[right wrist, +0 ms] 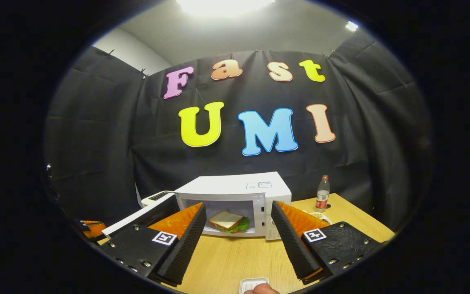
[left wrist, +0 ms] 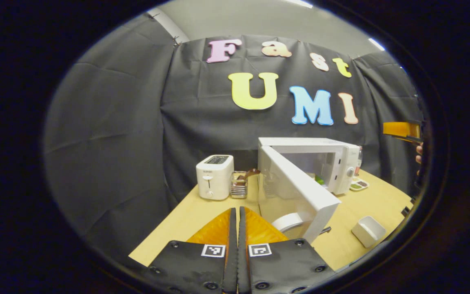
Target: Open the microwave oven with the left hand, put the food in, and close the microwave oven.
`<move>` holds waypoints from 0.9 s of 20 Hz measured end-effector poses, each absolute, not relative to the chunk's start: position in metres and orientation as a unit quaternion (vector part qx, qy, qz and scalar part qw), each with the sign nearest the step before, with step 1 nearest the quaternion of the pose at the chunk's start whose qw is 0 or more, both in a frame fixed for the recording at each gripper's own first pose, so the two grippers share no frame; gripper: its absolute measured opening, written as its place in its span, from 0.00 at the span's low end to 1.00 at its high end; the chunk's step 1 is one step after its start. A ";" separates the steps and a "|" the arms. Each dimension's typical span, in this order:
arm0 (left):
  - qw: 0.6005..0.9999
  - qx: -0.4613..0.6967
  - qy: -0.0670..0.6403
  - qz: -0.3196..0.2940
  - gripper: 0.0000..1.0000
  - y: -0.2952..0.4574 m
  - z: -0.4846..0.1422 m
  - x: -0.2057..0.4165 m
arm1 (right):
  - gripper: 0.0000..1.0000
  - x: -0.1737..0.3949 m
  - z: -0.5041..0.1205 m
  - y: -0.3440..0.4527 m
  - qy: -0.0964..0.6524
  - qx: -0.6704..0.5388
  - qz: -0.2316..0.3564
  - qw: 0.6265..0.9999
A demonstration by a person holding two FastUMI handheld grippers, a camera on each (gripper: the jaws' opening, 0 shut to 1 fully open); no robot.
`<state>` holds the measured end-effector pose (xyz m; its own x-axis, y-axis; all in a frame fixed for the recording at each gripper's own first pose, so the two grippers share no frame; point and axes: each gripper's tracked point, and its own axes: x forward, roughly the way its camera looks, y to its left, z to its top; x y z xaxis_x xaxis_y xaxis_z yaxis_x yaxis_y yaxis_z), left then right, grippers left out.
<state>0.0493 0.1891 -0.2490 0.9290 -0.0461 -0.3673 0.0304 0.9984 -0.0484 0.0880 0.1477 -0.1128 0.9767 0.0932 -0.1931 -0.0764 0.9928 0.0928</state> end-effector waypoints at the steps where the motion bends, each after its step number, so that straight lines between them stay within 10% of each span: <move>1: 0.981 -0.023 0.192 -0.027 0.07 0.182 -0.253 0.048 | 0.97 0.087 -0.113 0.148 0.101 0.041 0.043 0.993; 18: 0.948 -0.034 0.206 -0.241 0.10 0.014 -0.263 0.092 | 0.97 0.068 -0.111 0.079 0.120 0.022 -0.056 0.991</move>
